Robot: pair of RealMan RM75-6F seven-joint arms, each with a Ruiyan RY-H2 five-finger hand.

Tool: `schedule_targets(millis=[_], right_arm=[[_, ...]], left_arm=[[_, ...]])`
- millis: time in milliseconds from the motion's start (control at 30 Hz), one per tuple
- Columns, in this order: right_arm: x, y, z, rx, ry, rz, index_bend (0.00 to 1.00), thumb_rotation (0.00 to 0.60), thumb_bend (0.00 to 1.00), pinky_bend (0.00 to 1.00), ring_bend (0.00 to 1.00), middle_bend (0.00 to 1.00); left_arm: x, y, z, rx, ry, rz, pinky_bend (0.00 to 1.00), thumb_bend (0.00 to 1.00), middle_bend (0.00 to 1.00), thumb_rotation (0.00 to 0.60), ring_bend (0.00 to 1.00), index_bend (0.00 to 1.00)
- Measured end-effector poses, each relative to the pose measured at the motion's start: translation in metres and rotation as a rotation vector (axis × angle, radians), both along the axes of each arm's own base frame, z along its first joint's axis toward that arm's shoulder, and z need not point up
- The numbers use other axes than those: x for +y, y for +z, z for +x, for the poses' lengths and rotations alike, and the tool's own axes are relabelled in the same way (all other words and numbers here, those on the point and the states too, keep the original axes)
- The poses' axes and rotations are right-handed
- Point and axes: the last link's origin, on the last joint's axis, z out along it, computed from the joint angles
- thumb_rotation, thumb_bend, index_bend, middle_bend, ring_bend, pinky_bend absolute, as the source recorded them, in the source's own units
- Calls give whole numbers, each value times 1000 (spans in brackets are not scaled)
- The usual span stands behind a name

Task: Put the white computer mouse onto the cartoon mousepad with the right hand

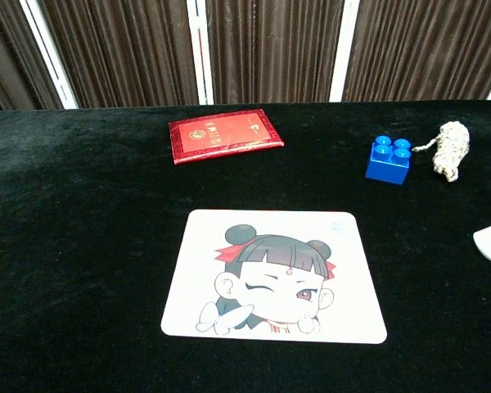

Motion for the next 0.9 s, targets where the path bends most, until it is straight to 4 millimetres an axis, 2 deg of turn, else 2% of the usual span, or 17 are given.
schedule_targets(millis=[900], right_arm=[[0,-2,-1,-8,-20,21,0,600,31,0,0,0]], left_arm=[[0,0,0,-17,-1,1,0,270,0,600,0,34]])
